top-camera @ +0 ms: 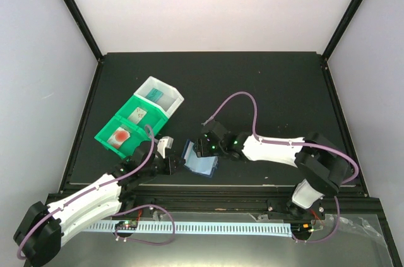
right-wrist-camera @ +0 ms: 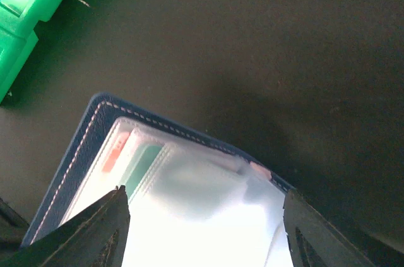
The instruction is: Take the credit cards out of the card holder
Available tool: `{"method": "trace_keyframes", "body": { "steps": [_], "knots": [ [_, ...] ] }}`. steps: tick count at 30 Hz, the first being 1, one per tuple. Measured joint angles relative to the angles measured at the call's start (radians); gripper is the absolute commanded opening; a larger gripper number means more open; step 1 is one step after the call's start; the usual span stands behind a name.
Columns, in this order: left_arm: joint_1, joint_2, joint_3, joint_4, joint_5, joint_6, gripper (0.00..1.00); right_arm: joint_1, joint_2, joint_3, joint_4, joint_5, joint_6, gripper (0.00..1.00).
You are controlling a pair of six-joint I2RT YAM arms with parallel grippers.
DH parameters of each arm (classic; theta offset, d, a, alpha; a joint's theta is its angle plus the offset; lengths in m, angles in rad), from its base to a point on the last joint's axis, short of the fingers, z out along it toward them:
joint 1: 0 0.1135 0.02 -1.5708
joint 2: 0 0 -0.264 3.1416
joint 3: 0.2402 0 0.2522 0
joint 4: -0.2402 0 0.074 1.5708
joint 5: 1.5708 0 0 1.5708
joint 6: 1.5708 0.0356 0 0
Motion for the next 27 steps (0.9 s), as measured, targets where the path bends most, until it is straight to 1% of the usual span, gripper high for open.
{"method": "trace_keyframes", "body": {
  "steps": [4, 13, 19, 27],
  "knots": [
    [0.0, 0.0, 0.0, 0.0, 0.0, 0.0, 0.02, 0.0, 0.042, 0.031, 0.007, 0.0, 0.0, 0.69],
    [0.0, 0.0, 0.0, -0.007, -0.002, 0.0, 0.02, 0.0, 0.098, 0.045, 0.013, 0.002, -0.005, 0.69],
    [0.0, 0.002, 0.0, -0.01, -0.004, 0.0, 0.02, 0.0, 0.102, 0.04, 0.005, 0.025, -0.01, 0.69],
    [0.0, 0.009, 0.0, -0.01, -0.003, 0.0, 0.02, 0.0, 0.079, -0.021, -0.03, 0.086, -0.031, 0.69]
  ]
}}
